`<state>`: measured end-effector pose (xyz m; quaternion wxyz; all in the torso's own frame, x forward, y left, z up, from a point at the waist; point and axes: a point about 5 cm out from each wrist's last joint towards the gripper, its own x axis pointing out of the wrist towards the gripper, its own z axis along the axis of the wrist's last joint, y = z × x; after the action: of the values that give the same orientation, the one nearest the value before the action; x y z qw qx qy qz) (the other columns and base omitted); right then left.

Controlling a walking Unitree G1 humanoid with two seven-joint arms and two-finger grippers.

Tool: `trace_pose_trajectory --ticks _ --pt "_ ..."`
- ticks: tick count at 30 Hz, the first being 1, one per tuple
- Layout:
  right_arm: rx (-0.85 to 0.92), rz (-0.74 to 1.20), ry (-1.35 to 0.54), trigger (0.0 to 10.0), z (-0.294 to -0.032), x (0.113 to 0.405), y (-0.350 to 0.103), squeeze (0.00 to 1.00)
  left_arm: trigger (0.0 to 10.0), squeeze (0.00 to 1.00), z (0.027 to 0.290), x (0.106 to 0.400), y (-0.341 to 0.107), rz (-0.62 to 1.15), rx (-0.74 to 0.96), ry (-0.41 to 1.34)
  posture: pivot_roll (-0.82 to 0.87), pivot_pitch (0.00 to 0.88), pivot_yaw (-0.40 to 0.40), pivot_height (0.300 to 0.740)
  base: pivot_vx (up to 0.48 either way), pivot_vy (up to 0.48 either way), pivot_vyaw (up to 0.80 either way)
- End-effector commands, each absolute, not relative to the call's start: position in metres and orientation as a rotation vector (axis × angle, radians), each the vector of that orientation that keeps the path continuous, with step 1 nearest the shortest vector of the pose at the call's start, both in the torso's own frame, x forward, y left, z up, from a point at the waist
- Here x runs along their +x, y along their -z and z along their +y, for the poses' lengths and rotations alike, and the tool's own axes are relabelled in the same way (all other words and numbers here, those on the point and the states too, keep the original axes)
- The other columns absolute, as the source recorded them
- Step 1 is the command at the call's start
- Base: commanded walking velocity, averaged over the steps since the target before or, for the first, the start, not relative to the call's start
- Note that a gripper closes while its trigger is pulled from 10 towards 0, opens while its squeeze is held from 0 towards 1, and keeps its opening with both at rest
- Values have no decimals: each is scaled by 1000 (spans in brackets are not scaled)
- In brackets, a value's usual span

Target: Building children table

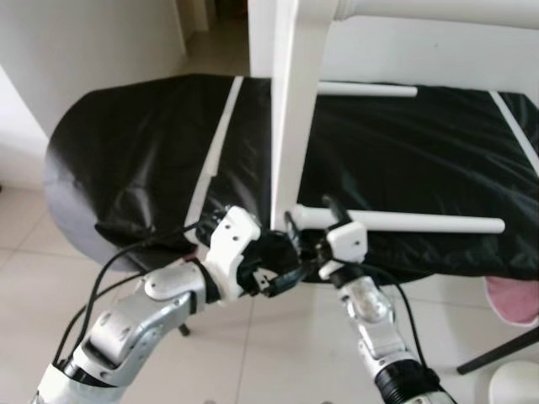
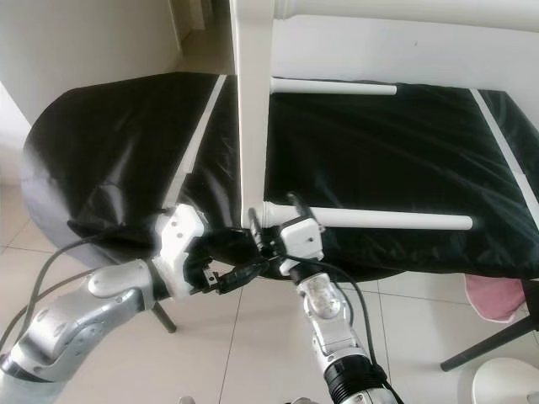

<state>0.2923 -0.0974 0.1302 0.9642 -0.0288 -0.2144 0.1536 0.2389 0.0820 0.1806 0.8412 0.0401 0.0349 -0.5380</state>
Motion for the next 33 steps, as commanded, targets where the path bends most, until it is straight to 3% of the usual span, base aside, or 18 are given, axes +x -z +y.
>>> trace_pose_trajectory --ticks 1,8,12,33 --pt "-41 -403 -297 10000 -102 292 -127 0 10000 0 80 235 -180 68 100 1216 21 52 -1 740 0 0 0" --pt "-35 -367 -248 10000 -121 290 -129 0 10000 0 83 247 -183 34 106 1116 17 50 0 740 0 0 0" --pt "-2 -335 -74 10000 -151 288 -131 0 10000 0 82 261 -185 11 97 1066 -10 48 18 740 0 0 0" --pt "43 -332 151 10000 -178 270 -138 0 10000 0 51 294 -177 23 91 1118 -129 74 121 740 0 0 0"
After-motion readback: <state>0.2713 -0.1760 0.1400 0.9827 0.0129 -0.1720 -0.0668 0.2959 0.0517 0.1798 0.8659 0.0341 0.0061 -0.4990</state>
